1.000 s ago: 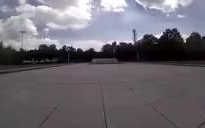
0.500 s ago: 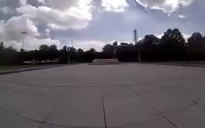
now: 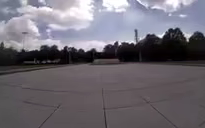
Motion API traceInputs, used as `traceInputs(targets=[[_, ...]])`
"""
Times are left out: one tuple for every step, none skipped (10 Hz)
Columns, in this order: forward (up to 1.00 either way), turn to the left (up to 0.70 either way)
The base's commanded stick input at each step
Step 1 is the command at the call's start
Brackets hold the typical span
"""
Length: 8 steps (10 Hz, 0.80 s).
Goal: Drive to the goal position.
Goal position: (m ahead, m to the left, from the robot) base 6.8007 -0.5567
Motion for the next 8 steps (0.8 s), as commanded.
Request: traceInputs(targets=[[0.70,0.00],[0.70,0.00],[0.70,-0.11],[0.70,-0.25],[0.70,-0.29],[0.70,-0.15],[0.70,-0.08],[0.70,0.00]])
